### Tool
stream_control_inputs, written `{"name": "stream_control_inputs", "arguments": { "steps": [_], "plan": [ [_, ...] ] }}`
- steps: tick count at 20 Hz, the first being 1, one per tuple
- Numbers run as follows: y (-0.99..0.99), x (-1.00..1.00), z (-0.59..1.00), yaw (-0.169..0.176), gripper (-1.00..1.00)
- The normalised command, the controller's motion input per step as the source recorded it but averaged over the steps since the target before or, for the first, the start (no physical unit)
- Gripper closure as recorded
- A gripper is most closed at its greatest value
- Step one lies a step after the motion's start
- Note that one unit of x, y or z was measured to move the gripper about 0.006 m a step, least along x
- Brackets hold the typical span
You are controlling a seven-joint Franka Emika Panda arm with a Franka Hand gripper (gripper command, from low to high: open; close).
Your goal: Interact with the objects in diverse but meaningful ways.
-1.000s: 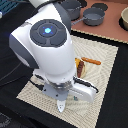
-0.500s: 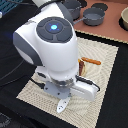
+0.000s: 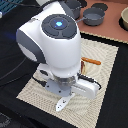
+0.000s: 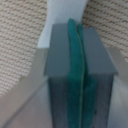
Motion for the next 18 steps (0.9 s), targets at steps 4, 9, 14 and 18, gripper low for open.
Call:
{"name": "stream_control_inputs", "arguments": {
  "steps": [4, 9, 14, 18],
  "plan": [
    [-0.24, 0.28, 0.55, -0.133, -1.0],
    [-0.2, 0.2, 0.38, -0.132, -1.0],
    [-0.07, 0.1, 0.0, -0.107, -1.0],
    [-0.17, 0.02, -0.3, -0.094, -1.0]
  ]
}}
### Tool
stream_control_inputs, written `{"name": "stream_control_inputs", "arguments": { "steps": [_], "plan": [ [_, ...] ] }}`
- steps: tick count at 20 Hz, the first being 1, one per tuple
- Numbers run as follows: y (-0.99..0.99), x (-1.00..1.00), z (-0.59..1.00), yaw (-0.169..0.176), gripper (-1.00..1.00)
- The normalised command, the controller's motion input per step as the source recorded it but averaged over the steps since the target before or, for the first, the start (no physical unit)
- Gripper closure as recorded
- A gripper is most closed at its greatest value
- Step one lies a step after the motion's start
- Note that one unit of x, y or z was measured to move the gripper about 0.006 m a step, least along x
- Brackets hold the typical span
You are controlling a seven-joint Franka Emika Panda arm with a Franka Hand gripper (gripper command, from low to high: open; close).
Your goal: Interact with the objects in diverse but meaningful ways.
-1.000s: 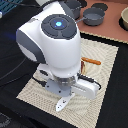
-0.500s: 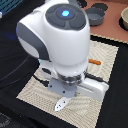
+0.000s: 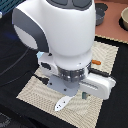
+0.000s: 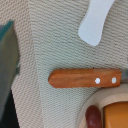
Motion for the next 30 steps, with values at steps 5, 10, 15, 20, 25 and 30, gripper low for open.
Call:
{"name": "stream_control_inputs", "arguments": {
  "steps": [5, 10, 15, 20, 25, 30],
  "plan": [
    [-0.19, -0.01, -0.49, -0.078, -1.0],
    [-0.2, 0.0, -0.38, -0.076, -1.0],
    [-0.17, 0.0, -0.33, -0.074, -1.0],
    [-0.15, 0.0, -0.26, -0.066, 1.0],
    [-0.13, 0.0, -0.25, -0.056, 1.0],
    [-0.09, 0.0, -0.15, -0.041, 1.0]
  ]
}}
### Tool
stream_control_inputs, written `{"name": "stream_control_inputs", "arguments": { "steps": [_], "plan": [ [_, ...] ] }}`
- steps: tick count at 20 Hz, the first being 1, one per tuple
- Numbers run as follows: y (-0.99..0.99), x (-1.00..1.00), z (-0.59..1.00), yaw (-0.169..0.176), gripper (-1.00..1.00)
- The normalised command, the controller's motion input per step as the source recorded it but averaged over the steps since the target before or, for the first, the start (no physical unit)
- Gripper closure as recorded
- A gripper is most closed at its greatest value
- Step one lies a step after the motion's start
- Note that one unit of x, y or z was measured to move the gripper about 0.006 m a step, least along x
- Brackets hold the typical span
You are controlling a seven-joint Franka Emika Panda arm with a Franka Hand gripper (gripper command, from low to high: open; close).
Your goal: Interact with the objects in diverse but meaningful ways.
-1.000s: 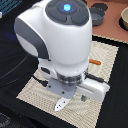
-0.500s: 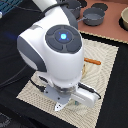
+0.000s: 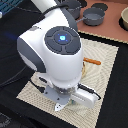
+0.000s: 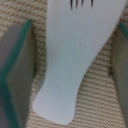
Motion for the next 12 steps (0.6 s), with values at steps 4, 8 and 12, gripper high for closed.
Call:
{"name": "stream_control_inputs", "arguments": {
  "steps": [4, 8, 12],
  "plan": [
    [0.08, 0.0, 0.34, -0.033, 1.0],
    [0.43, -0.06, 0.86, -0.005, 1.0],
    [0.8, -0.03, 1.0, 0.02, 1.0]
  ]
}}
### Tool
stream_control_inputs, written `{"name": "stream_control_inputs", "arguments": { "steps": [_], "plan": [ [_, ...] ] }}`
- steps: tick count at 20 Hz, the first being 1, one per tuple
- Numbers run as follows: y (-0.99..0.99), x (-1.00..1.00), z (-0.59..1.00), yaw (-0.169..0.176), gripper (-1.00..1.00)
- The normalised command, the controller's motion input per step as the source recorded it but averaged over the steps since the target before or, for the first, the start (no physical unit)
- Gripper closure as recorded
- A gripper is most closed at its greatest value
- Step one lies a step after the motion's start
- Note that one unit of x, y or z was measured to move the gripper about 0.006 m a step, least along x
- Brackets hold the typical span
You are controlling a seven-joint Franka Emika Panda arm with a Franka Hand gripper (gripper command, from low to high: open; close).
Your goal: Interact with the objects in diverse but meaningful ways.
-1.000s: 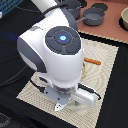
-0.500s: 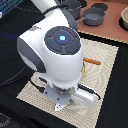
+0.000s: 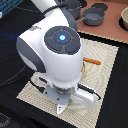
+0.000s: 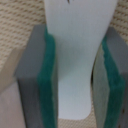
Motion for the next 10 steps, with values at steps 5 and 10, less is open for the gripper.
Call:
{"name": "stream_control_inputs", "arguments": {
  "steps": [5, 10],
  "plan": [
    [0.89, 0.0, 1.0, 0.041, 1.0],
    [0.92, 0.0, 0.99, 0.035, 1.0]
  ]
}}
